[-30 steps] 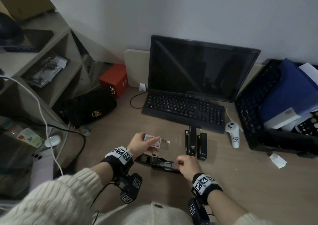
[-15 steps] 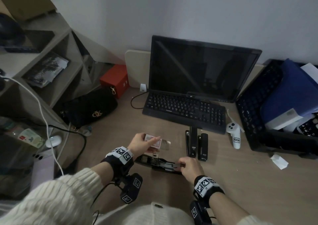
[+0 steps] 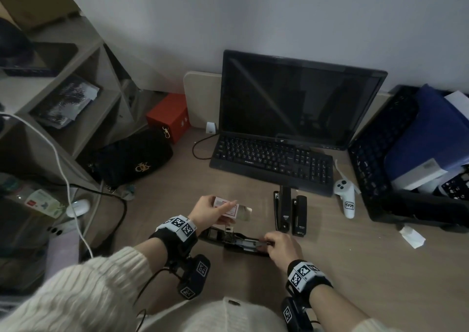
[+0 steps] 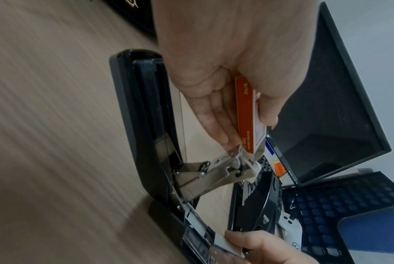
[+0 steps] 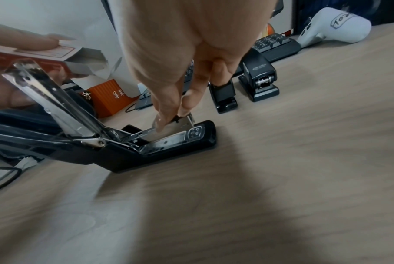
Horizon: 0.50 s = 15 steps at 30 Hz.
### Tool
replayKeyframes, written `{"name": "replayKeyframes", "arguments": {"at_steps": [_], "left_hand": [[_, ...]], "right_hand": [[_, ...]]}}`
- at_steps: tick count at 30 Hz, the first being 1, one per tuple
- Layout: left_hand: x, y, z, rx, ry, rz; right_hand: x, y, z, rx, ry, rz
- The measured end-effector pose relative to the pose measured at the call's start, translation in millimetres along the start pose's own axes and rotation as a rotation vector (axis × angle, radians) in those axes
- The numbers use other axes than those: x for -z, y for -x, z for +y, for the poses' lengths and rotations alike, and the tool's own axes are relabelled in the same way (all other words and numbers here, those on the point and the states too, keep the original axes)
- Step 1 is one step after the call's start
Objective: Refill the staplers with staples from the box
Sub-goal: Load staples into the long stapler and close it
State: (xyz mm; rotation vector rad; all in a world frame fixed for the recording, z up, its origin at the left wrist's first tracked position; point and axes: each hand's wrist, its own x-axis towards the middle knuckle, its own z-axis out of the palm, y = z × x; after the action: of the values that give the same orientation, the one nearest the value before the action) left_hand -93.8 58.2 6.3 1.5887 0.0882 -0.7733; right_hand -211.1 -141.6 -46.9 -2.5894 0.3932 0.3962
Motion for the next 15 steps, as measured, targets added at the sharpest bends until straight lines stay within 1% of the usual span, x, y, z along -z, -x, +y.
{"name": "replayKeyframes", "arguments": {"at_steps": [6,10,15], "left_hand": [[-0.1,-1.6,0.0,0.013,0.009,-0.005],[-0.3,-2.7,-0.1,0.019,0.003,-0.007],[0.1,-2.3,0.9,0.012,-0.001,-0.018]], "right_hand": [[1.3,0.1,0.6,-0.007,0.011,0.003],[1.8,0.1,1.5,0.000,0.058,-0.008],[3.5,-0.6,-0.3,0.026,0.131,0.015]]}}
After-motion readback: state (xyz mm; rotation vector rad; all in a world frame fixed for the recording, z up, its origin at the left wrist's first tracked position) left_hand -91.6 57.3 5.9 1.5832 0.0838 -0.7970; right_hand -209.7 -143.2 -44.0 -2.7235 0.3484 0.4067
